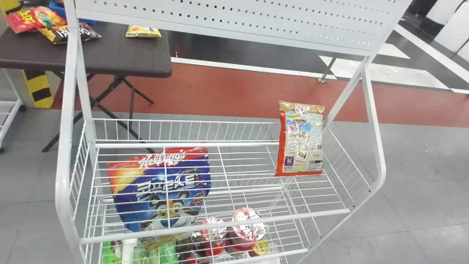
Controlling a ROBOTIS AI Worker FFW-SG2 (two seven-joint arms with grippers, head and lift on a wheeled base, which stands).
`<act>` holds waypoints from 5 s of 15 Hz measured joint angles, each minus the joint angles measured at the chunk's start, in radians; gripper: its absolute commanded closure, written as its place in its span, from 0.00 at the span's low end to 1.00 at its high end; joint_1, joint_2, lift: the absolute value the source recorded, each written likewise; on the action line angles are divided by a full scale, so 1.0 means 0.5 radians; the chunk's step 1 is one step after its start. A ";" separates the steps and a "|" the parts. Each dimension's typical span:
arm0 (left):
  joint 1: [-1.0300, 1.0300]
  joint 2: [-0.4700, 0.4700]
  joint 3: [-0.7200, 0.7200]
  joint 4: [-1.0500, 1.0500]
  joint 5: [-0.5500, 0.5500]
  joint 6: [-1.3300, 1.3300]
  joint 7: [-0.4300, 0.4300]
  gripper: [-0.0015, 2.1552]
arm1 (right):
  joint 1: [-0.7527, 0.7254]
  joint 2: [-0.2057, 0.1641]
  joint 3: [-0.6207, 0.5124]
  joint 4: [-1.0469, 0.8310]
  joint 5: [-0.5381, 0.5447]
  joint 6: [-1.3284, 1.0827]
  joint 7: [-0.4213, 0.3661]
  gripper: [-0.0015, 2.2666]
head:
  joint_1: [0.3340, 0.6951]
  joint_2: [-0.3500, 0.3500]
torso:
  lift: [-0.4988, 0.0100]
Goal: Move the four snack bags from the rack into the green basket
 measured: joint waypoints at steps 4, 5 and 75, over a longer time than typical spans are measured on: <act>0.001 0.000 -0.005 0.000 0.000 -0.004 0.004 0.86 | -0.054 -0.051 0.129 0.102 0.070 0.038 0.002 0.89 | 1.00 0.17 | 0.98; -0.001 0.000 -0.007 0.000 -0.002 -0.005 0.006 0.86 | -0.058 -0.063 0.139 0.122 0.080 0.050 0.002 0.84 | 1.00 0.16 | 0.98; -0.075 0.015 -0.141 -0.011 -0.118 0.093 -0.050 0.86 | -0.034 0.202 -1.015 -0.251 -0.512 0.272 0.533 0.97 | 1.00 0.00 | 0.98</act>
